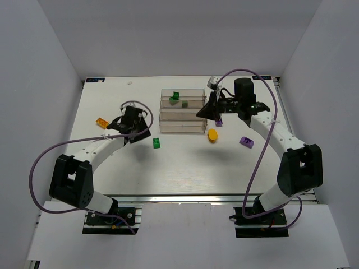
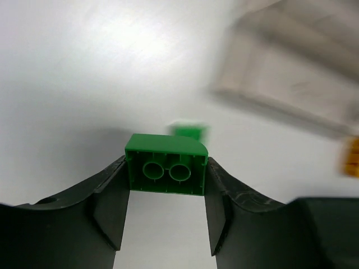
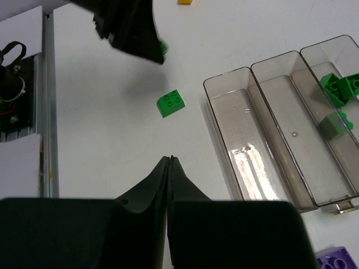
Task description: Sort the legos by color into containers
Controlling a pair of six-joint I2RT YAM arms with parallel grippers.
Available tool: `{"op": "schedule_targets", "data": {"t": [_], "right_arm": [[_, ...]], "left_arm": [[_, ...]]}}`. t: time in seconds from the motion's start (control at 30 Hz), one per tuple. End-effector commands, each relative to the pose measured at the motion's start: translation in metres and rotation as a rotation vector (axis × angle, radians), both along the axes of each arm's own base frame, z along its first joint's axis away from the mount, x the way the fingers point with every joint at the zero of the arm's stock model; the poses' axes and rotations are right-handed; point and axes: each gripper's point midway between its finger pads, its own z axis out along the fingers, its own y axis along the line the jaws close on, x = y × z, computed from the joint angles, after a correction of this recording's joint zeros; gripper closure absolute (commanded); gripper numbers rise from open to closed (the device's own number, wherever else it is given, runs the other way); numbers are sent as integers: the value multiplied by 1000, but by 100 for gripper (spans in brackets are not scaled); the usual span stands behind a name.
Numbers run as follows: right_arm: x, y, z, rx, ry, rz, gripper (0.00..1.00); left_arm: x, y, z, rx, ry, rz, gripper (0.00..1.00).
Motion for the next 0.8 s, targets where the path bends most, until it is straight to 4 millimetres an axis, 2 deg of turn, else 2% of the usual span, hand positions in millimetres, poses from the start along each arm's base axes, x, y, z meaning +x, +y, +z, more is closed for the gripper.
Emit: {"op": "schedule_targets", "data": {"t": [0.0,0.03,0.07,0.1,0.13,0.17,0.2,0.23,0.27,0.3,0.37,0.4,0.43,0.47,0.5,0.53,0.67,0.77], "right_arm": [[-12,-7,5,-18,-8,8,100],[-13,-7,4,-23,-6,4,100],[-16,-9,2,-27,-2,0,100],[-16,-10,1,-29,-5,-7,100],[-16,-11,1,-32,-11,-17,100],[-17,-12,2,-33,-16,-23,100],[-18,-14,-1,-36,-12,-30,100],[-18,-13,-2,-40,-11,-36,100],[-18,-16,0,-40,-17,-44,100],[-20,-15,-3,-45,-11,-44,100],[-22,-18,-2,-48,-15,-57,100],[-23,-18,-2,-49,-17,-58,100],[-24,-18,-5,-55,-17,-59,100],[-24,-20,-2,-54,-28,-67,100],[-24,-22,-3,-57,-27,-73,100],[-24,-23,-4,-60,-33,-82,100],[-24,-25,-5,-64,-41,-95,100],[-24,-25,-7,-66,-40,-92,97]], "left_arm": [[69,-59,107,-210,-373,-182,74],[85,-67,106,-219,-384,-196,74],[103,-79,134,-250,-442,-222,74],[113,-90,139,-274,-446,-252,74],[125,-97,140,-284,-447,-263,74],[141,-108,118,-291,-400,-281,74],[162,-119,147,-314,-462,-294,74],[173,-125,148,-320,-463,-301,74],[190,-133,118,-316,-411,-299,74],[211,-142,145,-336,-474,-304,74],[231,-151,140,-342,-463,-299,74],[245,-156,108,-332,-414,-293,74],[258,-161,131,-338,-454,-295,73],[265,-162,128,-335,-451,-292,73],[272,-166,106,-331,-417,-289,73],[277,-168,115,-335,-438,-292,73],[278,-167,97,-324,-417,-286,68],[276,-166,85,-316,-389,-289,54]]}}
